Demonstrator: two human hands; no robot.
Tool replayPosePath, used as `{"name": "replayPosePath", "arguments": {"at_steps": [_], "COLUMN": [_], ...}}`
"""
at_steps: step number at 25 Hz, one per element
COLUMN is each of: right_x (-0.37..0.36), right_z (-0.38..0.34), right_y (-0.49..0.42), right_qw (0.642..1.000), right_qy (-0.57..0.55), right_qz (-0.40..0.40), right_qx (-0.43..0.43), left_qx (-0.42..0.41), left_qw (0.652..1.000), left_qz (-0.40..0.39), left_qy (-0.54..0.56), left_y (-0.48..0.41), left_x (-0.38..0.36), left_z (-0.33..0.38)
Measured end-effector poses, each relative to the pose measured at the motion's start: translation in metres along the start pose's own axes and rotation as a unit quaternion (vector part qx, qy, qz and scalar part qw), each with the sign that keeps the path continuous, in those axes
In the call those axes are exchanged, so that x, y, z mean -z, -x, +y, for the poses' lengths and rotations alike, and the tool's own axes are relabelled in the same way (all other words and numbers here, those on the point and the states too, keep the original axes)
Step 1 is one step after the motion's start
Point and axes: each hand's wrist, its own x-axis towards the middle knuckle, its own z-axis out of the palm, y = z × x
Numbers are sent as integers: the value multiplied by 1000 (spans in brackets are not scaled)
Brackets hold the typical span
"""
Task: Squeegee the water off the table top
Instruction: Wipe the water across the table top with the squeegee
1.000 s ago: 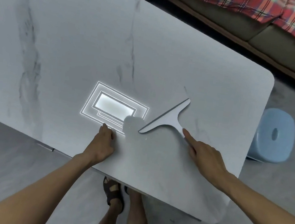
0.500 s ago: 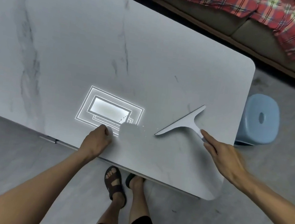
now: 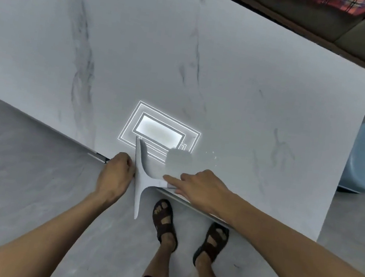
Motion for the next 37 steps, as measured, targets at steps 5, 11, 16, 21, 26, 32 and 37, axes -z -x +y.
{"name": "replayPosePath", "arguments": {"at_steps": [5,11,16,21,26,32,37], "right_x": [-1,-21,-56,-63,-49,-57,-77], "right_z": [37,93,107,101,75,39,64], "right_y": [-9,91,192,247,193,109,153], "right_qw": [997,967,938,912,946,987,979], "right_qy": [-16,-96,-97,-136,-165,-96,-96], "right_qz": [58,64,49,81,90,67,81], "right_qx": [-52,-226,-329,-379,-263,-110,-159], "left_qx": [-25,-64,-97,-89,-21,12,-12], "left_qw": [998,987,971,979,996,996,993], "left_qz": [-48,-130,-185,-165,-83,-83,-118], "left_qy": [17,-62,-114,-77,-37,-17,-14], "left_y": [-3,4,18,31,29,35,65], "left_x": [-15,-47,-73,-80,-73,-79,-103], "left_z": [4,59,99,118,105,85,103]}}
